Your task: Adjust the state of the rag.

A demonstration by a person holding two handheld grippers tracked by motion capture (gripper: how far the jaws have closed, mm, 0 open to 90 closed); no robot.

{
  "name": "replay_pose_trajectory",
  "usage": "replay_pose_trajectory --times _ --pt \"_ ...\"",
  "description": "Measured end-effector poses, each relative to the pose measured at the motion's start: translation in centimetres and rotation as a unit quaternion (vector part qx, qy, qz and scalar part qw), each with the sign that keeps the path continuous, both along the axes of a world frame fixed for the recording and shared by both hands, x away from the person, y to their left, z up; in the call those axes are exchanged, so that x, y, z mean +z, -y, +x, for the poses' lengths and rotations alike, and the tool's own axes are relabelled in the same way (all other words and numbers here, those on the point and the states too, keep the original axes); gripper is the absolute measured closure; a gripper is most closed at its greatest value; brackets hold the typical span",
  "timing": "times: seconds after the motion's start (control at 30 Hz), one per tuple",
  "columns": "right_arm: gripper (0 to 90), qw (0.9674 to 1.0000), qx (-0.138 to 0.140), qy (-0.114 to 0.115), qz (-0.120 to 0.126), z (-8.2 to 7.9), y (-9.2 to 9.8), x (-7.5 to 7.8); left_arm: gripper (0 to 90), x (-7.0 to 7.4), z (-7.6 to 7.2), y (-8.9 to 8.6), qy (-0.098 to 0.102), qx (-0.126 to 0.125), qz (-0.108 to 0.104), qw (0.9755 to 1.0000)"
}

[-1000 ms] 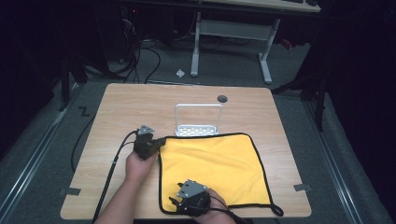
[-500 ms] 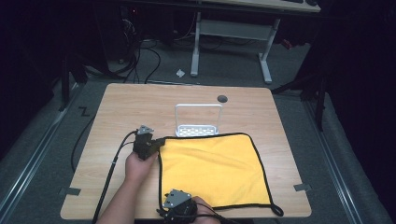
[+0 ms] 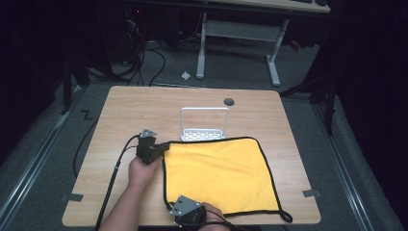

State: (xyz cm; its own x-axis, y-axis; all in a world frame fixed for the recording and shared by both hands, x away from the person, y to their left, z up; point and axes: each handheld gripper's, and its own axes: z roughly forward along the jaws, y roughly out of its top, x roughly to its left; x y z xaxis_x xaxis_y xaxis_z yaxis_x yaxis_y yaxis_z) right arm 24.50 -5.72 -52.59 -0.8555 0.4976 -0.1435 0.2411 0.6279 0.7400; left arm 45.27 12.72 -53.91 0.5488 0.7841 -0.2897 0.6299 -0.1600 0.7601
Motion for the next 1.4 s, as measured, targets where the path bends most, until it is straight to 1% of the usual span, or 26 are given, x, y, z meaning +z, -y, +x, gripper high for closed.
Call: replay_pose_trajectory --times 0.1,0.13,0.17,0.2,0.23,0.27,0.33,0.37,0.43,0.53,0.6,0.7,0.77,0.83,0.9,0.97,1.03,1.07,1.13,1.23,1.27,1.3,1.33,1.37,1.4 --pt "82.2 0.9998 0.006 0.014 0.016 -0.5 0.1 1.1 85.0 0.0 -0.3 -0.2 0.003 0.000 -0.014 0.9999" --pt "82.2 0.9996 0.008 0.019 0.021 -0.7 0.1 1.6 85.1 0.1 -0.5 -0.2 0.005 -0.002 -0.012 0.9999" --pt "82.2 0.9993 0.012 0.023 0.026 -0.9 0.0 2.0 85.1 0.2 -0.8 -0.2 0.010 -0.002 -0.015 0.9998" --pt "82.1 0.9992 0.013 0.024 0.028 -1.0 -0.1 2.3 85.1 0.2 -1.0 -0.4 0.011 0.000 -0.022 0.9997" --pt "82.1 0.9991 0.017 0.026 0.029 -1.2 -0.2 2.5 85.1 0.3 -1.1 -0.6 0.004 0.004 -0.036 0.9993" --pt "82.0 0.9989 0.021 0.029 0.030 -1.3 -0.4 2.7 85.1 0.3 -1.3 -0.8 0.000 0.008 -0.045 0.9989" --pt "82.0 0.9987 0.026 0.030 0.033 -1.6 -0.7 3.0 85.1 0.3 -1.7 -1.4 0.002 0.018 -0.060 0.9980" --pt "81.9 0.9985 0.030 0.031 0.034 -1.7 -0.9 3.1 85.1 0.4 -1.8 -1.8 -0.003 0.024 -0.069 0.9973" --pt "81.9 0.9981 0.035 0.036 0.035 -2.0 -1.4 3.2 85.1 0.5 -2.2 -2.4 -0.004 0.034 -0.071 0.9969" --pt "81.8 0.9977 0.045 0.034 0.038 -2.1 -2.4 3.3 85.0 0.6 -2.5 -3.9 -0.011 0.049 -0.072 0.9961" --pt "81.8 0.9971 0.054 0.033 0.041 -2.1 -3.3 3.3 85.2 0.7 -2.7 -4.9 -0.012 0.060 -0.067 0.9959" --pt "81.7 0.9961 0.068 0.034 0.045 -2.2 -4.8 3.4 85.6 1.2 -3.2 -6.8 -0.014 0.073 -0.050 0.9960" --pt "81.6 0.9950 0.081 0.033 0.049 -2.3 -6.0 3.5 85.6 1.7 -3.6 -8.4 -0.015 0.088 -0.047 0.9949" --pt "81.6 0.9940 0.090 0.036 0.051 -2.4 -7.0 3.6 85.5 2.0 -4.1 -9.9 -0.015 0.100 -0.051 0.9936" --pt "81.6 0.9928 0.098 0.040 0.056 -2.5 -7.6 3.8 85.5 2.3 -4.5 -10.6 -0.015 0.110 -0.050 0.9925" --pt "81.6 0.9924 0.100 0.036 0.062 -2.4 -7.6 3.9 85.5 2.6 -4.6 -10.3 -0.013 0.108 -0.050 0.9928" --pt "81.6 0.9933 0.090 0.033 0.065 -2.0 -7.0 4.0 85.5 2.9 -4.6 -9.6 -0.010 0.107 -0.059 0.9924" --pt "81.6 0.9936 0.085 0.033 0.067 -1.9 -6.6 4.1 85.5 3.1 -4.4 -8.9 -0.009 0.105 -0.063 0.9924" --pt "81.6 0.9942 0.072 0.035 0.071 -1.8 -5.2 4.4 85.4 3.5 -4.2 -7.7 -0.005 0.100 -0.063 0.9930" --pt "81.6 0.9949 0.054 0.046 0.072 -2.0 -2.8 5.0 85.3 3.9 -3.8 -5.5 -0.007 0.099 -0.076 0.9922" --pt "81.6 0.9952 0.046 0.049 0.071 -2.0 -1.9 5.1 85.2 4.0 -3.6 -4.5 -0.005 0.095 -0.073 0.9927" --pt "81.6 0.9953 0.036 0.054 0.072 -2.1 -0.8 5.2 85.1 4.1 -3.6 -3.9 -0.005 0.094 -0.073 0.9929" --pt "81.5 0.9954 0.030 0.055 0.072 -2.2 -0.1 5.3 85.1 4.1 -3.5 -3.2 -0.006 0.094 -0.080 0.9924" --pt "81.6 0.9954 0.023 0.058 0.073 -2.2 0.7 5.3 85.0 4.3 -3.4 -2.5 -0.008 0.097 -0.081 0.9920" --pt "81.5 0.9953 0.016 0.060 0.074 -2.3 1.6 5.3 84.9 4.4 -3.4 -1.6 -0.006 0.097 -0.086 0.9916"
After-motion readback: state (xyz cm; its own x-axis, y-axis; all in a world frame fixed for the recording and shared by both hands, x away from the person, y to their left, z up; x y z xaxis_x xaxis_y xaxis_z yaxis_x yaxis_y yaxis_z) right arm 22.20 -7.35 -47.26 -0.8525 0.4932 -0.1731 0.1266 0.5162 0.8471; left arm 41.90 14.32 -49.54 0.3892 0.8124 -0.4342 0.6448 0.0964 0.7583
